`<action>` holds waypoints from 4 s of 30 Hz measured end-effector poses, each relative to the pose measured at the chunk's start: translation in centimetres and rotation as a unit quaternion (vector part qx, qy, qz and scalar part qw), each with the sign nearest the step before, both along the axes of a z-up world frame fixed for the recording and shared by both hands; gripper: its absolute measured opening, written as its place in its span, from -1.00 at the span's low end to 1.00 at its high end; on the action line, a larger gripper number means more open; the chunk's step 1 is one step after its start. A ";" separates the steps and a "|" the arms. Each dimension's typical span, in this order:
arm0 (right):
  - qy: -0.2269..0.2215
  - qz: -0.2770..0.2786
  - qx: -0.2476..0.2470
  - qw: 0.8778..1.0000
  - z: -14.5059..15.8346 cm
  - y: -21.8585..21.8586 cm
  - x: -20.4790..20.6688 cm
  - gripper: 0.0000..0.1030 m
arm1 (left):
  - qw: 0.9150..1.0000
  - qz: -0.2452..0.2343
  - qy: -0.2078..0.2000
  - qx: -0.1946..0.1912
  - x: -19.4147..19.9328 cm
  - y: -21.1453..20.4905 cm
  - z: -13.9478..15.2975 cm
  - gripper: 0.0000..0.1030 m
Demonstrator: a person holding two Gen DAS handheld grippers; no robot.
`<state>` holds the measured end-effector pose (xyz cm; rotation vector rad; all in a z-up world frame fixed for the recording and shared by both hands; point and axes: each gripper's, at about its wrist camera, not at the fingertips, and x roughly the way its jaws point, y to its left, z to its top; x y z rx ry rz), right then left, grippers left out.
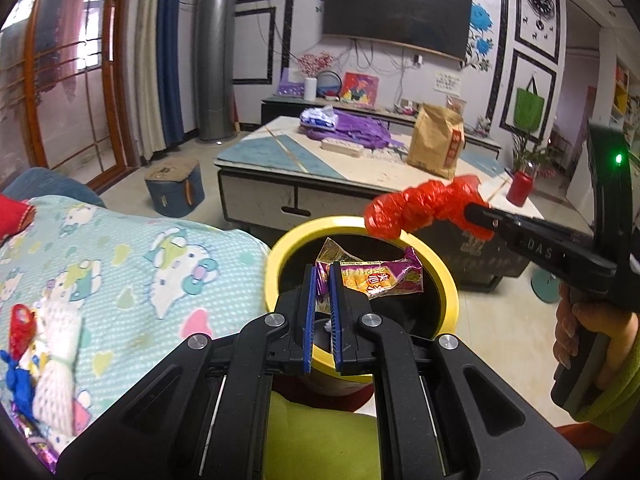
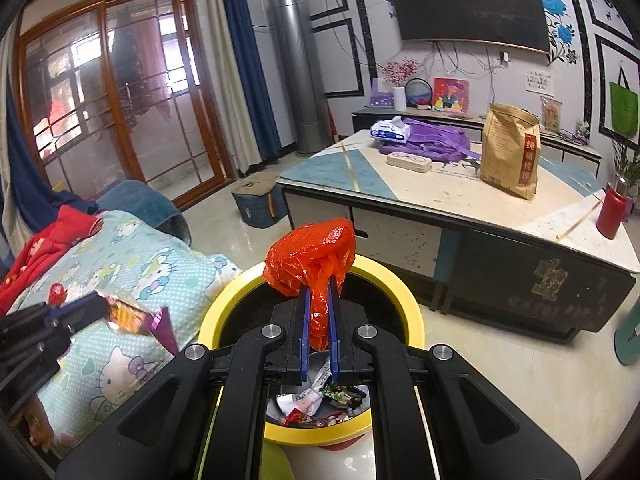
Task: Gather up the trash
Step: 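Carry the red bag and snack wrapper over the yellow bin with both grippers, then open both grippers to drop the red bag and wrapper into the bin, then move both tools back over the blue bag and white mesh on the bed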
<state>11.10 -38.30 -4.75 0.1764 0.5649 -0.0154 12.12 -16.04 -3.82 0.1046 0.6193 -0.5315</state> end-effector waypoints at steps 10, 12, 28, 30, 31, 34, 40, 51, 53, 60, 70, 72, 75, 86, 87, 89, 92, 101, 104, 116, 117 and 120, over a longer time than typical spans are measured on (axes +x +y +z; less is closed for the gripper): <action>0.019 -0.012 0.018 1.000 -1.0 -1.2 0.9 -0.86 | 0.999 -0.027 0.027 0.028 1.1 -3.2 -2.6 -0.93; 0.024 -0.010 0.021 0.999 -1.3 -1.2 1.0 -0.85 | 0.999 -0.029 0.033 0.032 1.3 -3.6 -3.1 -0.93; 0.049 -0.011 0.031 0.998 -2.6 -1.7 2.0 -0.79 | 0.996 -0.044 0.062 0.053 2.9 -5.8 -5.5 -0.93; 0.051 -0.012 0.035 0.998 -2.7 -1.7 2.1 -0.59 | 0.996 -0.044 0.065 0.052 3.1 -5.8 -5.7 -0.93; 0.053 -0.012 0.036 0.998 -2.8 -1.7 2.1 -0.57 | 0.996 -0.044 0.066 0.051 3.2 -5.9 -5.8 -0.88; 0.051 -0.017 0.039 0.998 -2.8 -1.9 2.0 -0.36 | 0.995 -0.043 0.074 0.042 3.2 -5.7 -6.0 -0.40; 0.044 -0.032 0.042 0.998 -2.6 -2.3 1.8 0.00 | 0.996 -0.033 0.075 0.024 3.0 -5.0 -5.7 0.23; 0.028 -0.033 0.027 0.999 -2.0 -1.8 1.3 0.33 | 0.998 0.018 0.049 -0.018 2.6 -2.0 -3.2 0.79; 0.023 -0.029 0.027 0.999 -1.8 -1.6 1.1 0.33 | 0.998 0.025 0.045 -0.021 2.4 -1.6 -2.9 0.79; -0.007 0.001 0.020 1.000 -0.6 0.2 0.5 0.40 | 0.998 0.054 0.016 -0.025 1.5 0.4 -1.4 0.79; -0.039 0.039 -0.004 0.998 1.0 3.3 -0.7 0.48 | 0.994 0.099 -0.016 -0.038 0.1 4.2 0.6 0.79; -0.045 0.048 -0.010 0.998 1.2 3.9 -0.9 0.49 | 0.993 0.108 -0.023 -0.037 -0.2 4.9 0.9 0.79; -0.050 0.061 -0.012 0.997 1.6 5.0 -1.2 0.52 | 0.991 0.123 -0.032 -0.039 -0.6 6.0 1.4 0.79; -0.055 0.120 -0.031 0.991 2.0 9.1 -2.0 0.54 | 0.981 0.178 -0.049 -0.055 -1.5 10.1 2.6 0.79; -0.055 0.124 -0.032 0.990 2.0 9.3 -2.0 0.54 | 0.981 0.182 -0.048 -0.054 -1.6 10.5 2.6 0.79; -0.056 0.133 -0.036 0.989 2.1 10.0 -2.1 0.57 | 0.979 0.188 -0.047 -0.055 -1.8 11.2 2.5 0.79; -0.059 0.146 -0.038 0.987 2.2 10.8 -2.3 0.61 | 0.977 0.200 -0.049 -0.055 -2.1 12.2 2.6 0.79; -0.056 0.197 -0.036 0.978 2.6 14.5 -2.2 0.62 | 0.967 0.245 -0.035 -0.061 -1.9 16.1 2.9 0.79; -0.055 0.217 -0.030 0.974 3.1 16.1 -2.0 0.62 | 0.963 0.259 -0.032 -0.065 -1.8 17.3 2.9 0.79; -0.033 0.287 -0.015 0.957 3.4 23.0 -0.9 0.62 | 0.950 0.298 -0.022 -0.087 -2.2 23.2 3.9 0.79; -0.029 0.296 -0.015 0.955 3.3 23.8 -0.8 0.62 | 0.949 0.303 -0.020 -0.090 -2.2 23.8 4.0 0.79; -0.014 0.314 -0.015 0.949 2.8 25.5 -0.6 0.62 | 0.943 0.317 -0.010 -0.098 -2.1 25.8 4.0 0.79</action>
